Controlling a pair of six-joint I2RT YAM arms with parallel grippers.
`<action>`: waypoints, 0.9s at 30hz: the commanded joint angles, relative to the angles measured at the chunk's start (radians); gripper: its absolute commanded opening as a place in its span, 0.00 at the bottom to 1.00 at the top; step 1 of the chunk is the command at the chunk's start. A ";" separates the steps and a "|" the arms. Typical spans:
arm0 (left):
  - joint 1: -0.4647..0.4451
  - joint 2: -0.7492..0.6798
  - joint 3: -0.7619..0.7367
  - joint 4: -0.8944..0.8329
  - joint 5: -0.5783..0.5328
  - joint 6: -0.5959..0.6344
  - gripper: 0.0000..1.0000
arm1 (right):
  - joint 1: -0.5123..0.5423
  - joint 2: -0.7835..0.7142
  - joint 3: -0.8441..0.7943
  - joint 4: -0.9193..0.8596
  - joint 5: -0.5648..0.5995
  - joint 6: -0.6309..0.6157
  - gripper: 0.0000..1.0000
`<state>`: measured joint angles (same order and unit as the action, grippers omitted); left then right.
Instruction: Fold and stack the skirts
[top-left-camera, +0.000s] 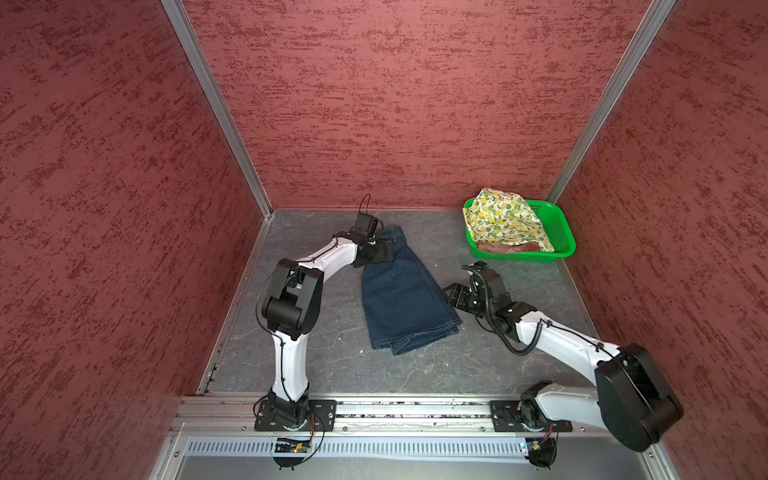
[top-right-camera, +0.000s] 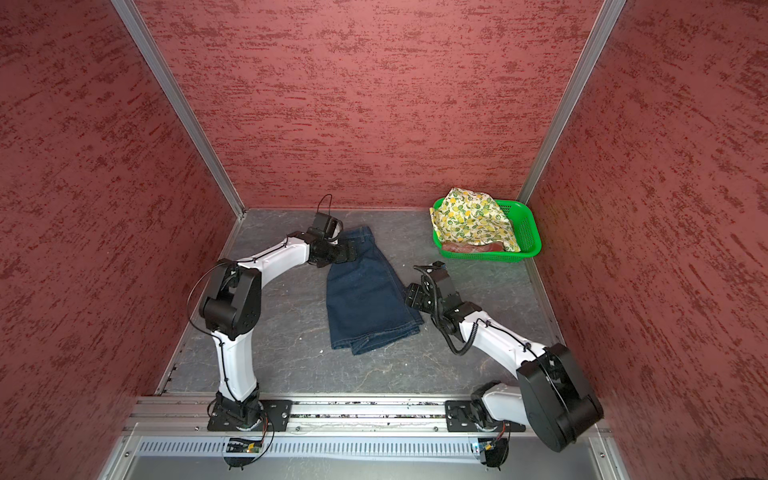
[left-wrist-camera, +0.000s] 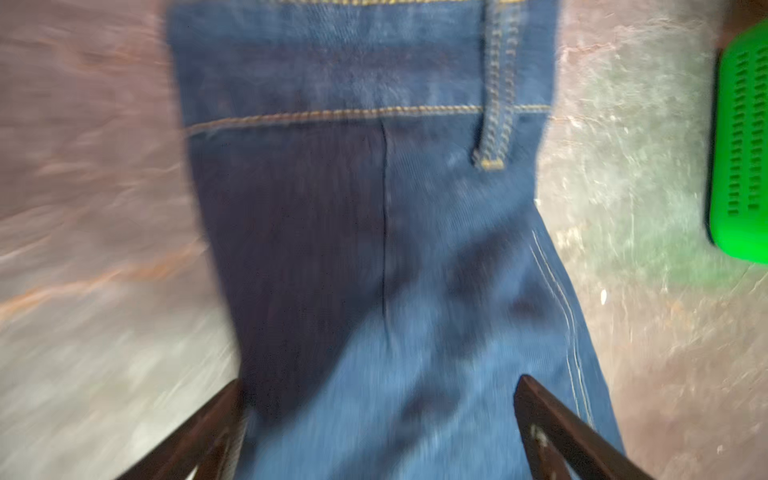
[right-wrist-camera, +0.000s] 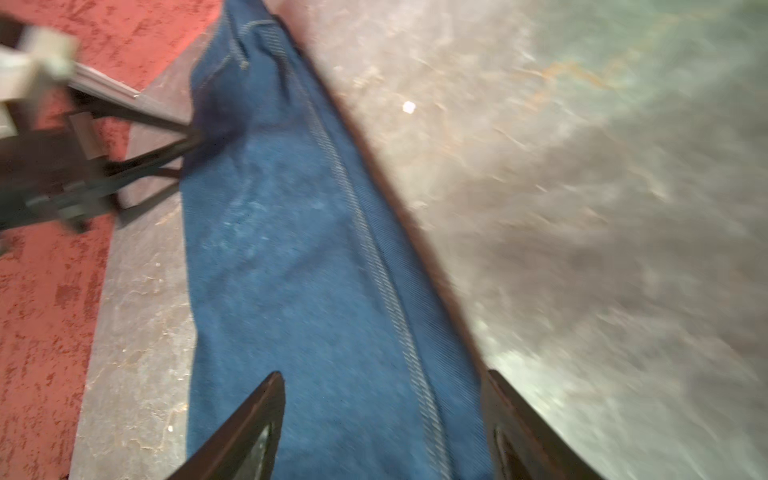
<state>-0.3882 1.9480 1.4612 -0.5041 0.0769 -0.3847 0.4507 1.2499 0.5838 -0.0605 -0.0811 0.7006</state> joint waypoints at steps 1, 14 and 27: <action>-0.055 -0.123 -0.056 -0.003 -0.120 0.059 1.00 | -0.035 -0.062 -0.036 -0.016 0.018 0.039 0.76; -0.516 -0.213 -0.138 -0.013 -0.333 0.216 0.92 | -0.355 -0.316 -0.090 -0.125 -0.045 0.182 0.73; -0.683 -0.262 -0.256 -0.099 -0.444 0.196 0.84 | -0.483 -0.342 -0.137 -0.113 -0.233 0.087 0.73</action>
<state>-1.0592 1.7607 1.2575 -0.5640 -0.3023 -0.1692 -0.0292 0.9062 0.4671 -0.1768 -0.2646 0.8165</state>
